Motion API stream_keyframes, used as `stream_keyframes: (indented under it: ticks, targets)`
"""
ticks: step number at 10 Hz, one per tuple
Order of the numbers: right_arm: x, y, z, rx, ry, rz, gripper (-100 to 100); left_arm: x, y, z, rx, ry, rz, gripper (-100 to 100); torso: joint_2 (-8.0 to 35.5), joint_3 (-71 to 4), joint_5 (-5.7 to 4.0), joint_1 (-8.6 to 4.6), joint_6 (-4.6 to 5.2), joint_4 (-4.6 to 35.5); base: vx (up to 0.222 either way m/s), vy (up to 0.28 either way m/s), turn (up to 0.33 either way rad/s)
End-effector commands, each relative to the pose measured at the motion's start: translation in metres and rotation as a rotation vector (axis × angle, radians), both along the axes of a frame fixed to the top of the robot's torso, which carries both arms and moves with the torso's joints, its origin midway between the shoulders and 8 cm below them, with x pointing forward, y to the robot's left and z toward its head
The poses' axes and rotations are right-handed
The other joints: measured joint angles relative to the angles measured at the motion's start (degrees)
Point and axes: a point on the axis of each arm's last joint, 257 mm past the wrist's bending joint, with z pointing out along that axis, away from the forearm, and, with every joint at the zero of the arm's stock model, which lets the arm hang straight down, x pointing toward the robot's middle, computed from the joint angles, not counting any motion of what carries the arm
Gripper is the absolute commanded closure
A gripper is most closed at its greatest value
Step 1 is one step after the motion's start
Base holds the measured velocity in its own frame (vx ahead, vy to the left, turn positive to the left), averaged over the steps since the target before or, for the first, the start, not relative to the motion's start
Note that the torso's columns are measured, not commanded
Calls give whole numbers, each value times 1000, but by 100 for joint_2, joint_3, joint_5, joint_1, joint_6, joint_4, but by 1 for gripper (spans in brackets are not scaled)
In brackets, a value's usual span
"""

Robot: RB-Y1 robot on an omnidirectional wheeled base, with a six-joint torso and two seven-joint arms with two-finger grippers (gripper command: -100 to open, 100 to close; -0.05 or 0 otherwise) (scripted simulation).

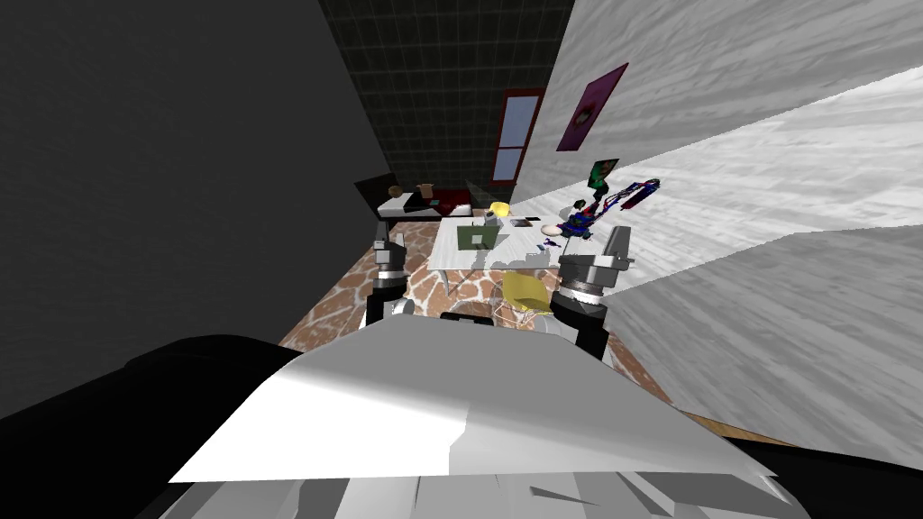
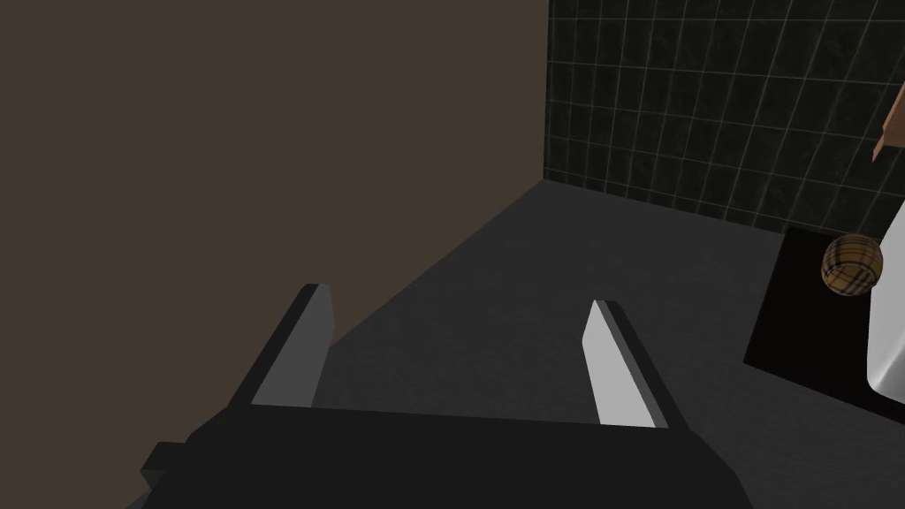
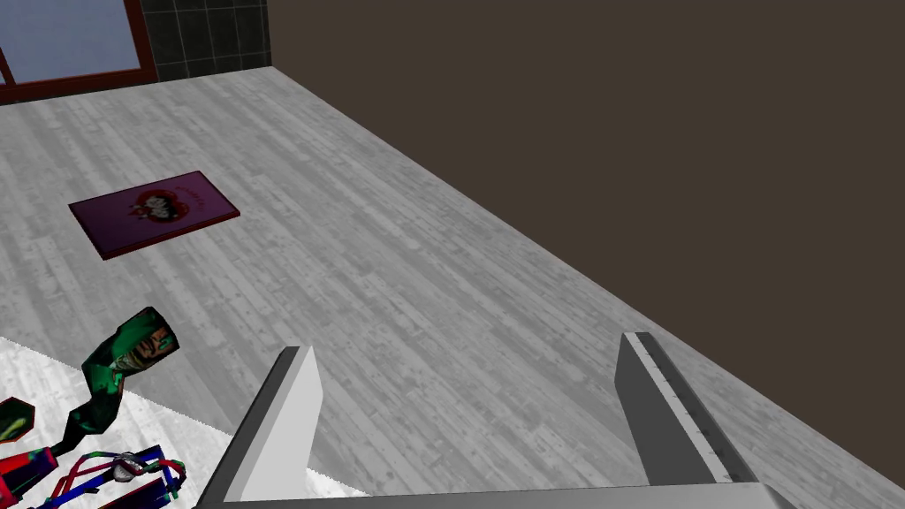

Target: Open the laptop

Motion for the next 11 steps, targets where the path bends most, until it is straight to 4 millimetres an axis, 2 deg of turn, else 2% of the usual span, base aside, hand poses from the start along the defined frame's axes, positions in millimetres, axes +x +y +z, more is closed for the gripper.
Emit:
stream_keyframes:
  ticks: [1, 2, 3, 5, 8, 11]
  targets:
    - [0, 0, 0, 0, 0, 0, 0, 0, 0, 0, 0, 0, 0, 0, 423, -846, 0, 0, 0, 423, 0, 0, 0]
    - [0, 0, 0, 0, 0, 0, 0, 0, 0, 0, 0, 0, 0, 0, 846, -1692, 0, 0, 0, 846, 0, 0, 0]
    - [0, 0, 0, 0, 0, 0, 0, 6, -3, -5, 48, 19, -18, -100, 1269, -2538, 0, 0, 0, 1269, -6, 48, -95]
    - [0, 0, 0, 0, 1, 0, 0, 15, -3, -12, 93, 40, -30, -100, 1522, -3041, 7, 22, 0, 1515, -29, 75, -119]
    - [0, 0, 0, 0, 1, 0, 0, 32, 3, -24, 162, 77, -34, -100, 1531, -3078, -3, -11, 1, 1535, -20, 44, -169]
    - [0, 0, 0, 0, 1, 0, 0, 53, 17, -35, 226, 115, -19, -100, 1539, -3074, 0, -1, 0, 1538, -28, 30, -219]
